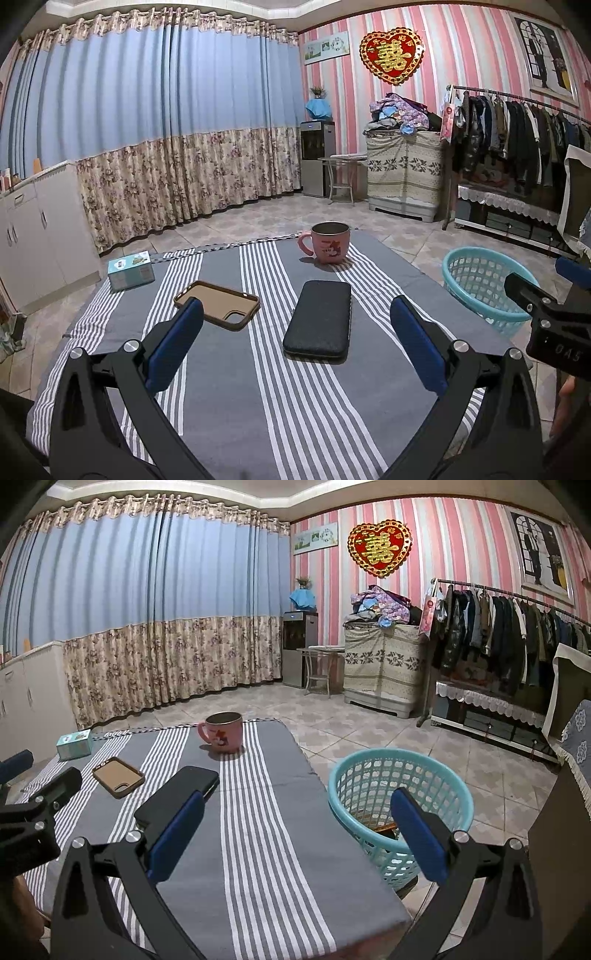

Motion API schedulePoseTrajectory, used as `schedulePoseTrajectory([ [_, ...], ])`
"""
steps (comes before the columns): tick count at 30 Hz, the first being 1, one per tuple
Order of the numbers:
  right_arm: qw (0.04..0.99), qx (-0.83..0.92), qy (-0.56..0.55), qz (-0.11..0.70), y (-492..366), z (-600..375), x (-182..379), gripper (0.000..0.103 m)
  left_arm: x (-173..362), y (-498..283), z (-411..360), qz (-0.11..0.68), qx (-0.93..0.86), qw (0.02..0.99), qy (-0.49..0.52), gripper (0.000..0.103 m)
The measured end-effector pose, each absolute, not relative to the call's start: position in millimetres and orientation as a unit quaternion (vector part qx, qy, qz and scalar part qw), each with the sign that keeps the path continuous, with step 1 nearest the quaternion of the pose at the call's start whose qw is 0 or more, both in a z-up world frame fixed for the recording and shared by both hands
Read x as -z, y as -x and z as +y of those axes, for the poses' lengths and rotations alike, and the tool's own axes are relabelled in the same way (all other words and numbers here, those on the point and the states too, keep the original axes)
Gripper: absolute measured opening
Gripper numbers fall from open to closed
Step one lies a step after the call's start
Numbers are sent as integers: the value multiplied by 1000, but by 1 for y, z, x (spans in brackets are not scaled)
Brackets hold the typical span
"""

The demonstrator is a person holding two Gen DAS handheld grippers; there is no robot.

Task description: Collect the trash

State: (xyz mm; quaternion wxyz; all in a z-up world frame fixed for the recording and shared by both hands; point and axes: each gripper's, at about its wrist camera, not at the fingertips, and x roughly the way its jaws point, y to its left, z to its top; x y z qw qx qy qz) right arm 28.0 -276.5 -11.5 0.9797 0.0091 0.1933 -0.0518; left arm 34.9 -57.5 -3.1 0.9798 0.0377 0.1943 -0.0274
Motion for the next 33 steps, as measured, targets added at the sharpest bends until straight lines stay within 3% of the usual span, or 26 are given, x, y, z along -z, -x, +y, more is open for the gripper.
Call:
schedulePoseTrajectory([
  [33,981,54,-5,186,-27,-273,17,99,-2,-37,-60,188,25,981,-39,98],
])
